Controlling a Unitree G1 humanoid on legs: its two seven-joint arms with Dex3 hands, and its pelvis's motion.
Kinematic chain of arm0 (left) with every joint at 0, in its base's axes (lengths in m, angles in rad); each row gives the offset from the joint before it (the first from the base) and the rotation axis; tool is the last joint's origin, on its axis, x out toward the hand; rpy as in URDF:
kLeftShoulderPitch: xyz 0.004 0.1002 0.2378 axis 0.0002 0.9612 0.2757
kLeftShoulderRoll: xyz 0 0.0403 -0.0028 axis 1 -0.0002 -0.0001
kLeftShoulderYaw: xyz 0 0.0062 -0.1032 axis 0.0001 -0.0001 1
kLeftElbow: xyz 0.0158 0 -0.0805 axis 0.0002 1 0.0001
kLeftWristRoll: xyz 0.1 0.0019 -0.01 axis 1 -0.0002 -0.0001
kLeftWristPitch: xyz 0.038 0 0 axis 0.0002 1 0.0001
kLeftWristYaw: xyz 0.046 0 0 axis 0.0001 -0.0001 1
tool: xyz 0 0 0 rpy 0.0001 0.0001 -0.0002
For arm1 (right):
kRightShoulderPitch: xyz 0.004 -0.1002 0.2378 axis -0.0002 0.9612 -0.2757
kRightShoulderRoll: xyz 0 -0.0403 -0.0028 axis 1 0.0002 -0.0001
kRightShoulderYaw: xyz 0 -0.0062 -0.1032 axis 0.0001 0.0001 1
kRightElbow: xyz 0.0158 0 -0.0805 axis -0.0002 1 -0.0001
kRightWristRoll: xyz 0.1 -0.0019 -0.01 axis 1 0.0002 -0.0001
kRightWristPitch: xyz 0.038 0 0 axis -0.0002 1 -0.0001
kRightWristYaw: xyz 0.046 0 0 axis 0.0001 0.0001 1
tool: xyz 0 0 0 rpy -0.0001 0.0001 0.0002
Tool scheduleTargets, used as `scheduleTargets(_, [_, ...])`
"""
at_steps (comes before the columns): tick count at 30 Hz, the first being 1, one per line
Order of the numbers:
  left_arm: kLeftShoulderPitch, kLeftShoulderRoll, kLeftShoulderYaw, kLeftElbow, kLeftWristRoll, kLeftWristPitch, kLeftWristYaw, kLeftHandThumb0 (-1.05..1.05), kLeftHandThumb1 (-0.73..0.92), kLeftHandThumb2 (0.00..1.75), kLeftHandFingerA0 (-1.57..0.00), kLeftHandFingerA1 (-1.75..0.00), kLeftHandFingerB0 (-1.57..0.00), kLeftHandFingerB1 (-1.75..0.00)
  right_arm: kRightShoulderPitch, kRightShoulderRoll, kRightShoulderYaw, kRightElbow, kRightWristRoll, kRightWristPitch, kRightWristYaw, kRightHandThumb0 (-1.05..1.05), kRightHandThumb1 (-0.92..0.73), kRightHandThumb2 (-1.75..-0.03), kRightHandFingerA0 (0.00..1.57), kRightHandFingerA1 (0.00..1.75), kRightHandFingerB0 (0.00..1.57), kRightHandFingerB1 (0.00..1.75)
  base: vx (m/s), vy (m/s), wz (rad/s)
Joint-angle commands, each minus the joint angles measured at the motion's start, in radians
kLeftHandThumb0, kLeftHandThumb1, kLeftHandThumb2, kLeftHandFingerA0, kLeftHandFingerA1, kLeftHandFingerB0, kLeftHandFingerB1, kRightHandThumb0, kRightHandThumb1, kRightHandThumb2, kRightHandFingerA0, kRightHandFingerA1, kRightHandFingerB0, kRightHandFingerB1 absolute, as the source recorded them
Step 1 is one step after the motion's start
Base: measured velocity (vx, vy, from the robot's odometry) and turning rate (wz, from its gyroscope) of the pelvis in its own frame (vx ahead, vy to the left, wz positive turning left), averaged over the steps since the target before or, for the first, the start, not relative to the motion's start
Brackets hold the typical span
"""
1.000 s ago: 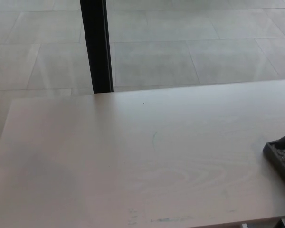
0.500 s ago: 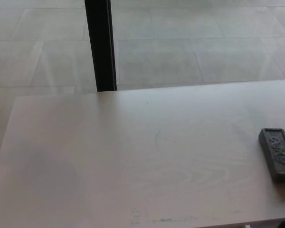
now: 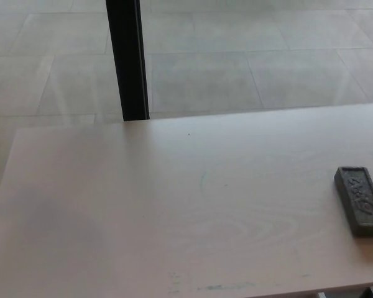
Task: The robot uses its right hand to hold the eraser kept in the middle of the desk and use it to wipe the desk by swiping its surface twice
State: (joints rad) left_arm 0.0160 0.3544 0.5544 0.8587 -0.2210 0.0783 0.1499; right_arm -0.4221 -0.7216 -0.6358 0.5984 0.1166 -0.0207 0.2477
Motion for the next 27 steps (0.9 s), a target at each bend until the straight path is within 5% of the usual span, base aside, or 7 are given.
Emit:
scheduleTargets(1, [0.011,0.002,0.03,-0.023,-0.038,0.018,0.009,-0.45,0.38,0.87,-0.58,-0.85,-0.42,-0.68,0.292,-0.037,-0.377,0.072,0.188,0.047,-0.088,-0.9,-0.6,-1.08,0.81,0.86,0.36,0.73,0.0,0.0,0.0])
scheduleTargets(2, [0.011,0.003,0.029,-0.016,-0.033,0.013,0.011,-0.46,0.39,0.87,-0.6,-0.85,-0.42,-0.68,0.313,-0.023,-0.395,0.074,0.174,0.068,-0.138,-0.91,-0.74,-0.63,0.77,0.89,0.33,0.81,0.0,0.0,0.0])
scheduleTargets(4, [0.016,0.004,0.023,-0.018,-0.025,0.007,0.007,-0.49,0.56,0.57,-0.55,-0.96,-0.48,-0.69,0.35,0.013,-0.438,0.084,0.182,0.08,-0.185,-0.89,-0.73,-0.62,0.71,1.0,0.25,0.89,0.0,0.0,0.0])
scheduleTargets(14, [0.001,-0.003,0.038,-0.013,-0.041,0.015,-0.004,-0.5,0.56,0.57,-0.52,-0.93,-0.43,-0.66,0.439,0.259,-0.525,0.116,0.216,0.048,-0.339,-0.77,-0.78,-0.62,0.63,1.33,0.14,0.96,0.0,0.0,0.0])
scheduleTargets(23, [0.028,-0.011,0.044,-0.017,-0.052,-0.002,-0.023,-0.52,0.42,0.91,-0.61,-0.87,-0.38,-0.66,0.502,0.402,-0.375,0.093,0.176,0.027,-0.28,-0.74,-0.71,-0.61,0.77,1.13,0.4,0.89,0.0,0.0,0.0])
scheduleTargets(25, [0.028,-0.012,0.048,-0.021,-0.061,0.002,-0.024,-0.52,0.6,0.58,-0.52,-0.95,-0.41,-0.65,0.514,0.414,-0.35,0.068,0.189,0.035,-0.282,-0.75,-0.69,-0.61,0.86,1.11,0.4,0.89,0.0,0.0,0.0])
scheduleTargets(27, [0.037,-0.007,0.046,-0.022,-0.058,-0.01,-0.033,-0.52,0.43,0.91,-0.6,-0.88,-0.38,-0.67,0.515,0.431,-0.336,0.06,0.222,0.046,-0.266,-0.74,-0.52,-0.94,0.88,1.05,0.42,0.8,0.0,0.0,0.0])
